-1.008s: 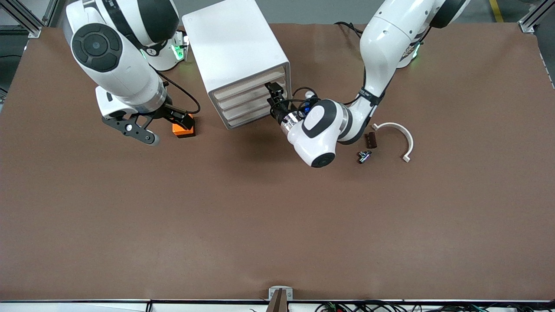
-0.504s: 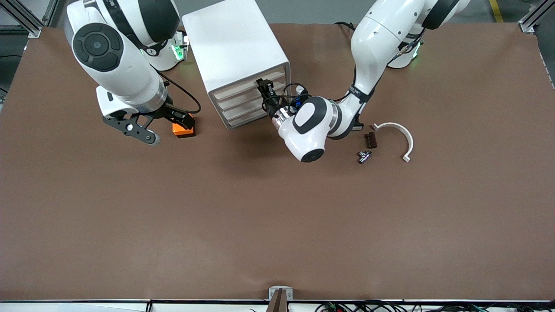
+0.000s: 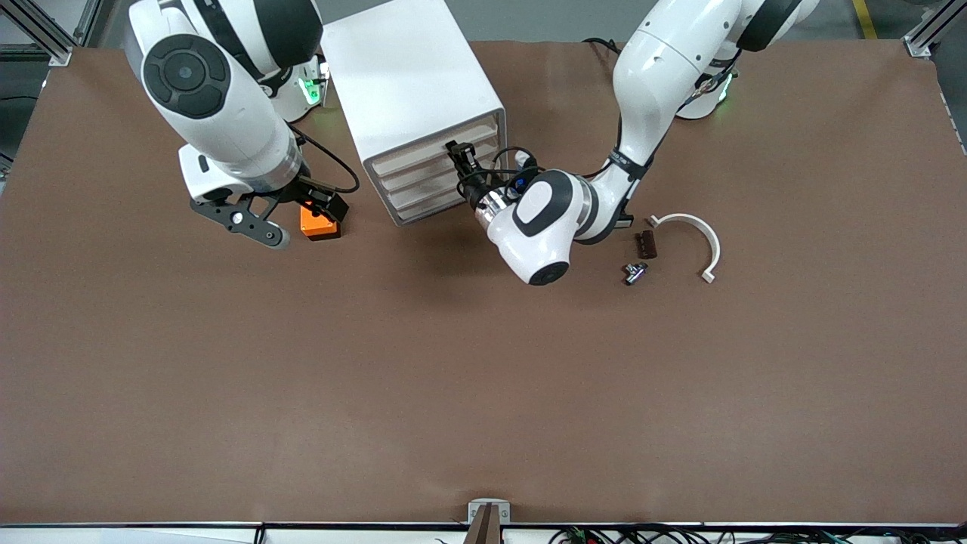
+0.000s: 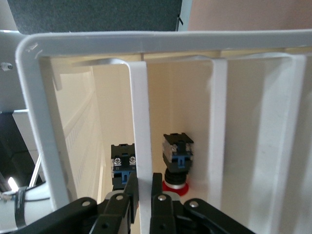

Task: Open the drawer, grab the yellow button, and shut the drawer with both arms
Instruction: 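Pull the drawer open with the left gripper while the right gripper approaches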

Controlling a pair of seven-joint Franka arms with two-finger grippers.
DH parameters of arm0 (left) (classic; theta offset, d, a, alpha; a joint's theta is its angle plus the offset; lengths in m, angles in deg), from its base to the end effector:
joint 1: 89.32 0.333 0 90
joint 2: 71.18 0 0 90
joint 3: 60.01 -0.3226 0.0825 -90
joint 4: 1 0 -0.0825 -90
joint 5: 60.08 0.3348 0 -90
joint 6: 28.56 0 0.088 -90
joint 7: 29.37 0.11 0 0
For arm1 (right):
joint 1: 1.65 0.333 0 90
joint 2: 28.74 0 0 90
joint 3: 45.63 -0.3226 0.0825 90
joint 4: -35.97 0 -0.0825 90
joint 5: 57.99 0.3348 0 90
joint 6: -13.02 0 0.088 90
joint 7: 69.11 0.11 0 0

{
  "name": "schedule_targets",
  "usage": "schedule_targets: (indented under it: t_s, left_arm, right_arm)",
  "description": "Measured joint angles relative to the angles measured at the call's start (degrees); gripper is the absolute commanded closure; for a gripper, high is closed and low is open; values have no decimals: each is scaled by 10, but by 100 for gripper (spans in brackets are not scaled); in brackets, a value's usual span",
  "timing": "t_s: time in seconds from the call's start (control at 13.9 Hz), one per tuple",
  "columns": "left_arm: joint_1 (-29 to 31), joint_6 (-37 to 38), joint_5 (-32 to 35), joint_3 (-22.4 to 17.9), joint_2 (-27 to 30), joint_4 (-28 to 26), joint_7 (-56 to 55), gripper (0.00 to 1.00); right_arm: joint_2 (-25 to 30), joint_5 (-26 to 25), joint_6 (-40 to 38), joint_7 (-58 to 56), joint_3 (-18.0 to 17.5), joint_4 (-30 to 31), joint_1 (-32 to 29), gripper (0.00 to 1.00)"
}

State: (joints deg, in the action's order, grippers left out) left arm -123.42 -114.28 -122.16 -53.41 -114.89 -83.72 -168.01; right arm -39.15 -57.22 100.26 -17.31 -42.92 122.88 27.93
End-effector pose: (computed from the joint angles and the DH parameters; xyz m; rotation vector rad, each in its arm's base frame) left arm 0.4260 -0.4797 0.2961 -1.0812 -1.8213 1.4233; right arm 0.4883 0.2517 0.5509 2.9552 -0.6540 -0.2109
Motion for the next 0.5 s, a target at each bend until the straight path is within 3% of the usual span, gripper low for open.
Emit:
schedule_targets:
  t_s: [0.43, 0.5]
  left_arm:
    - [50, 3, -1, -68, 1, 34, -1, 100]
    - [50, 1, -1, -79, 0, 40, 3, 90]
  right_arm:
    - [-1, 4, 18, 110, -1, 0, 50, 0]
    - [-2, 9, 27, 143, -1, 0, 62, 0]
